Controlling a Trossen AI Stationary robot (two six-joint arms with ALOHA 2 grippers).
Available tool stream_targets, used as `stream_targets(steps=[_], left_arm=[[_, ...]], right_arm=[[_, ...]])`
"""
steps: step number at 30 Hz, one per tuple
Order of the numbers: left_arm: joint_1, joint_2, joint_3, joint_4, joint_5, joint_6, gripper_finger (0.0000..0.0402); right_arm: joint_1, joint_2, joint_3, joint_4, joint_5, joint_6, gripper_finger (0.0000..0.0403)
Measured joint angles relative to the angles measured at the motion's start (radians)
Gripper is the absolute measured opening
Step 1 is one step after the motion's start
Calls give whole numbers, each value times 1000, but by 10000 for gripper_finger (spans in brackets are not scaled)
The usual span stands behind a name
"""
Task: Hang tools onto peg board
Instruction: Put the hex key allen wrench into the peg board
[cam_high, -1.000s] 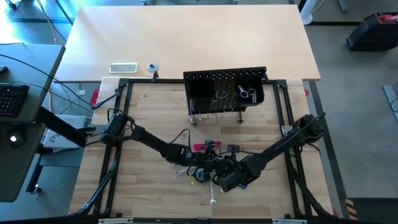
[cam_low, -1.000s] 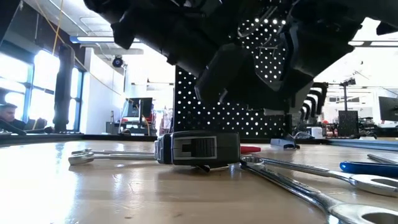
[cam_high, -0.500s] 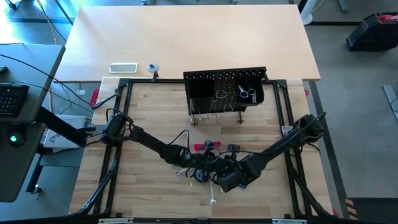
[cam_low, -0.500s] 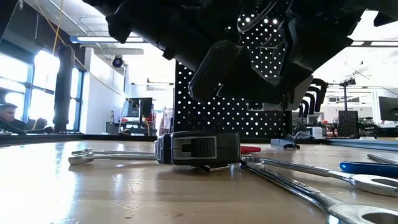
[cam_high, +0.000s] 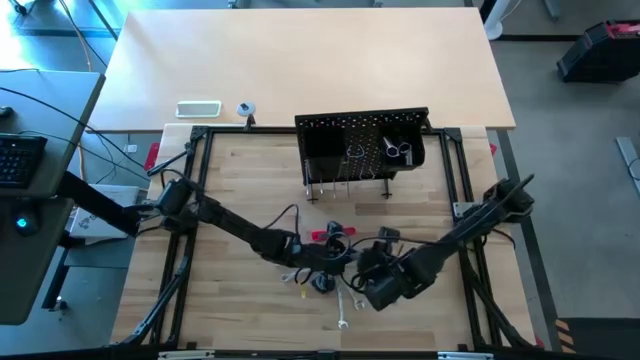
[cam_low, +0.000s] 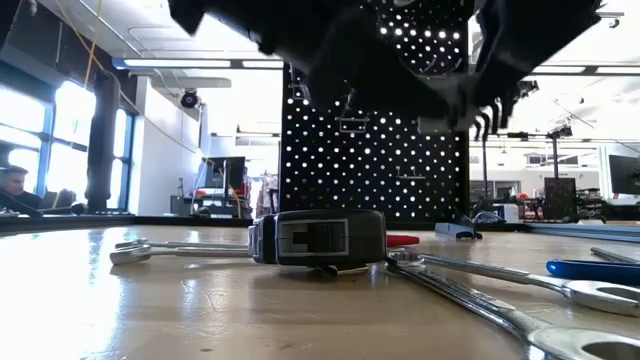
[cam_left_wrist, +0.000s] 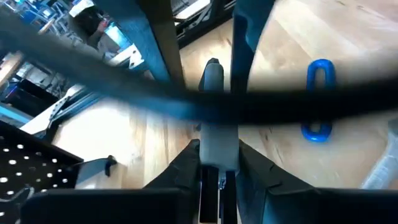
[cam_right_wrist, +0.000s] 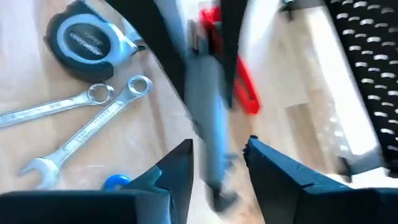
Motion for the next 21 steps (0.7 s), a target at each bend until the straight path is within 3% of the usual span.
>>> stream_targets(steps=[10, 21], left_arm=[[-9, -158, -1, -205, -120, 39, 52], [-20, -429, -1, -461, -303, 55, 52]], right_arm=[[85, -87, 2, -72, 54, 102, 154], [175, -133, 2, -291, 98, 343, 156]])
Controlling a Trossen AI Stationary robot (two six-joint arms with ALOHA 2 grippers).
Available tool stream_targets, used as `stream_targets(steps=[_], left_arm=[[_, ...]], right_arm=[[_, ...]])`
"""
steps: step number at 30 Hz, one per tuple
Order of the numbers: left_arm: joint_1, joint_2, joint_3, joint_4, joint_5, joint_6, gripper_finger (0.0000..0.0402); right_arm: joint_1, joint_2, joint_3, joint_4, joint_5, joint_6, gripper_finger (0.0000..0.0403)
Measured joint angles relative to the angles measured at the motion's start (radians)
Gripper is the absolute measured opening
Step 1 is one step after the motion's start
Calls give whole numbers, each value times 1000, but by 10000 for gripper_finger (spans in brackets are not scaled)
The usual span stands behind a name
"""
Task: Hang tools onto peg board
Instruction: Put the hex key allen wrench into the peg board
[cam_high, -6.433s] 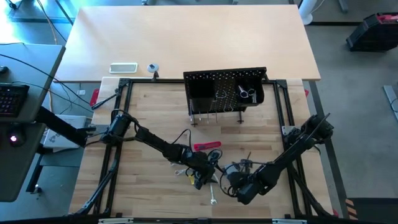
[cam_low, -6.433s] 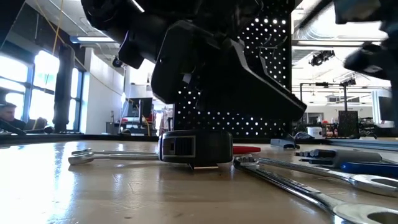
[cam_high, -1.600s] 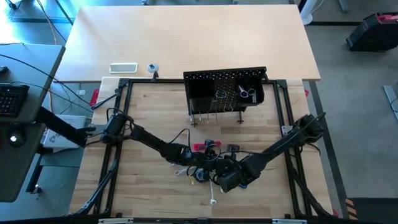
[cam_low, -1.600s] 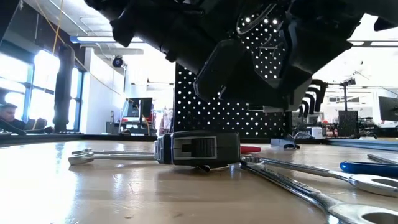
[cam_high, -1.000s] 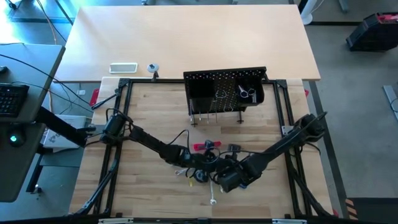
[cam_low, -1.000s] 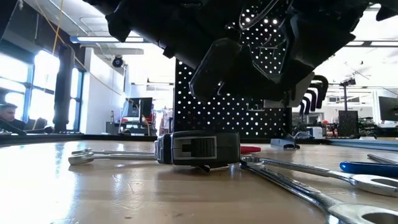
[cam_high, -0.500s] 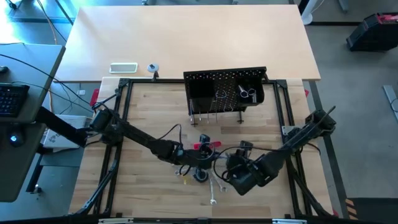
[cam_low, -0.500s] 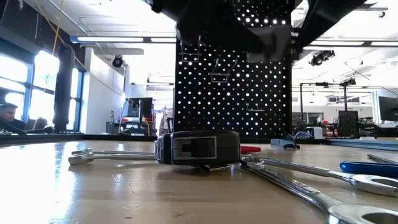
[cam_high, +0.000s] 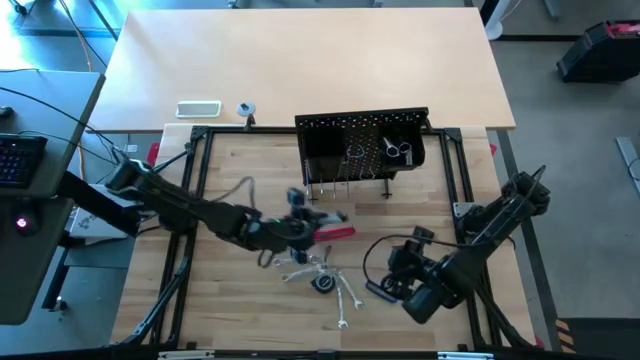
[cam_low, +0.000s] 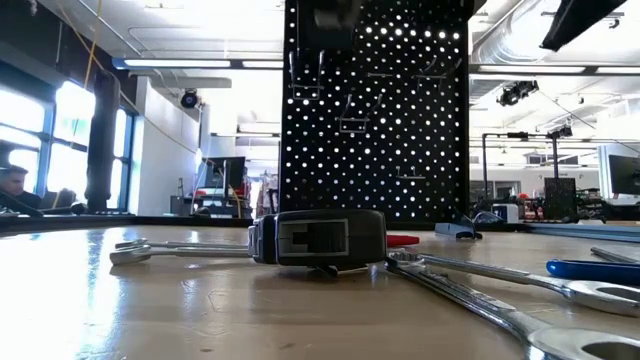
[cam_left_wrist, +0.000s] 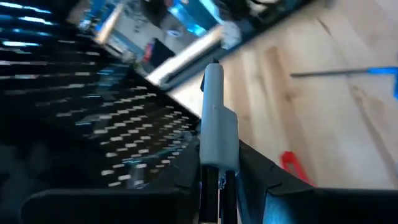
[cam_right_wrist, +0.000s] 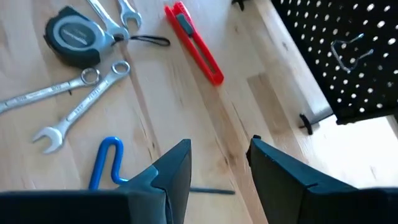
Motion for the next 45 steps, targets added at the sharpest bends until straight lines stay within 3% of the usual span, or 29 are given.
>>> stream_targets(steps=[8, 15, 21, 31, 38, 45], left_arm=[[13, -204, 33, 6, -37, 51, 52], [33, -230, 207, -87, -42, 132, 52], [104, -172, 434, -309, -43, 93, 52], [260, 51, 859, -823, 130, -116, 52], [320, 204, 1112, -1030, 176, -145, 52], [387, 215, 1122, -1079, 256, -165, 52]], right_arm=[[16, 0, 0, 2, 57, 2, 156], [16, 0, 0, 8, 102, 3, 156], [17, 1, 0, 34, 128, 3, 156], [17, 1, 0, 47, 157, -5, 156], [18, 2, 0, 60, 158, -5, 156], [18, 2, -1, 71, 163, -19, 156]])
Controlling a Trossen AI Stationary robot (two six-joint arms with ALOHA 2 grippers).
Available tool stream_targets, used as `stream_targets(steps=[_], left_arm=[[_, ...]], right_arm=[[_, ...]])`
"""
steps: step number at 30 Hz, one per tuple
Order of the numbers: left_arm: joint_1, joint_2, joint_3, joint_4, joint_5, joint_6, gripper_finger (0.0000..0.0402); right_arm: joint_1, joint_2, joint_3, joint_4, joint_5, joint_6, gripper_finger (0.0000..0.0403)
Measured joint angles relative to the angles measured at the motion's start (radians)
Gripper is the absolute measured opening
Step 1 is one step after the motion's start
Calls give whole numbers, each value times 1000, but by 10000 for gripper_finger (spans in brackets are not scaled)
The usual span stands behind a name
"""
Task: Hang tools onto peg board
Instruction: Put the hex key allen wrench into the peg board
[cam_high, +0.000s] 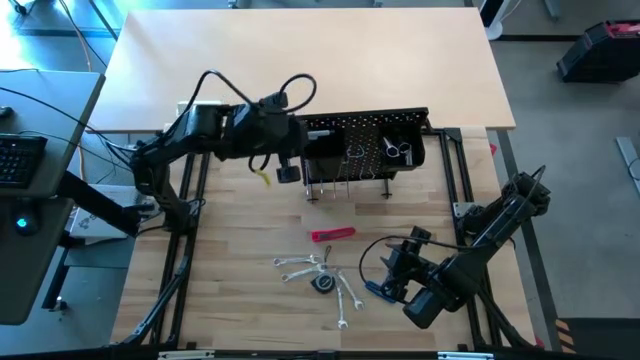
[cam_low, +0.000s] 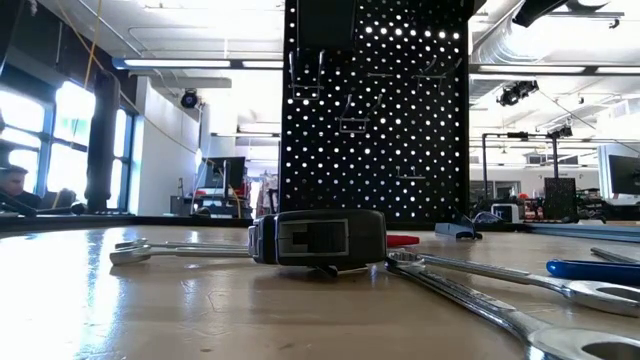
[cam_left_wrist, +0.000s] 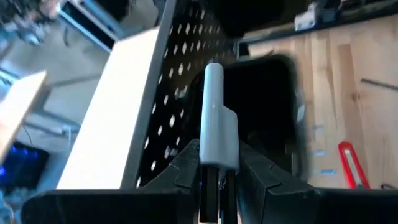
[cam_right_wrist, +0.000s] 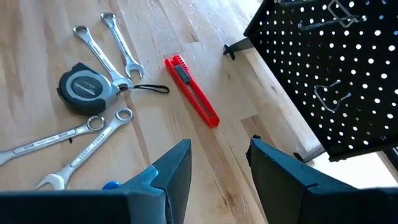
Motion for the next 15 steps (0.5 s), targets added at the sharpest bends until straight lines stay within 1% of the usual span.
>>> stream_targets(steps=[5, 9, 11, 15], left_arm=[[16, 0, 1, -12, 14, -7, 53], [16, 0, 1, -13, 19, -7, 73], [16, 0, 1, -8, 40, -1, 78], [16, 0, 1, -7, 50, 1, 76]], right_arm=[[0, 0, -20, 21, 19, -5, 156], [0, 0, -27, 30, 22, -5, 156], [0, 0, -27, 33, 24, -5, 156], [0, 0, -27, 34, 25, -5, 156]])
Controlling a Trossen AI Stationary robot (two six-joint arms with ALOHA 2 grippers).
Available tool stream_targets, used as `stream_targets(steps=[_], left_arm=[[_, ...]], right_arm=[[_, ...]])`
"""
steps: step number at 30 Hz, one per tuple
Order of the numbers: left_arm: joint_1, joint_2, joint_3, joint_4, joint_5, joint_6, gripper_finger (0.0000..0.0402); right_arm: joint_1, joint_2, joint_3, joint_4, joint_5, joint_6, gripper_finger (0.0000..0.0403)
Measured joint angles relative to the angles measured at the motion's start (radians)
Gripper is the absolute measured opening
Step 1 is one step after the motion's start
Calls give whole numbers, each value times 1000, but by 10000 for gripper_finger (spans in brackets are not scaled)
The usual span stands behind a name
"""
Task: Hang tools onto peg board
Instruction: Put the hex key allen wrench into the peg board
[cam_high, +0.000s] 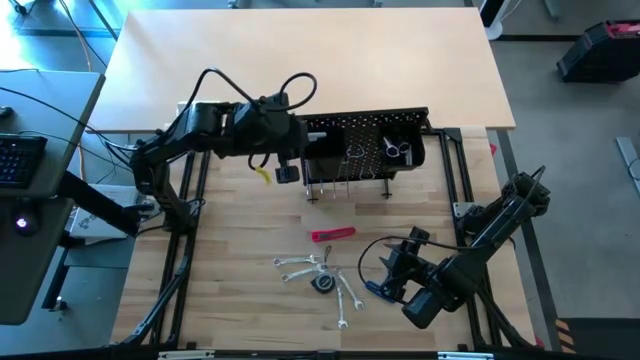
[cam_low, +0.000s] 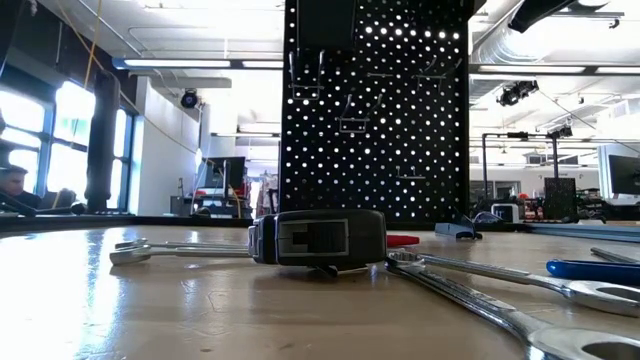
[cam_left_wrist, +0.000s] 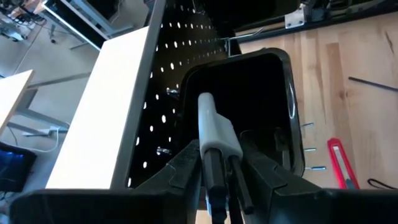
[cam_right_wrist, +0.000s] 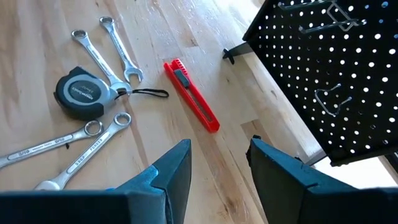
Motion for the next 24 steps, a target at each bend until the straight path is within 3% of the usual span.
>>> stream_targets(steps=[24], left_arm=[[-2, 16, 0, 71, 56, 46, 77]], right_arm=[[0, 0, 0, 12, 0, 0, 156]])
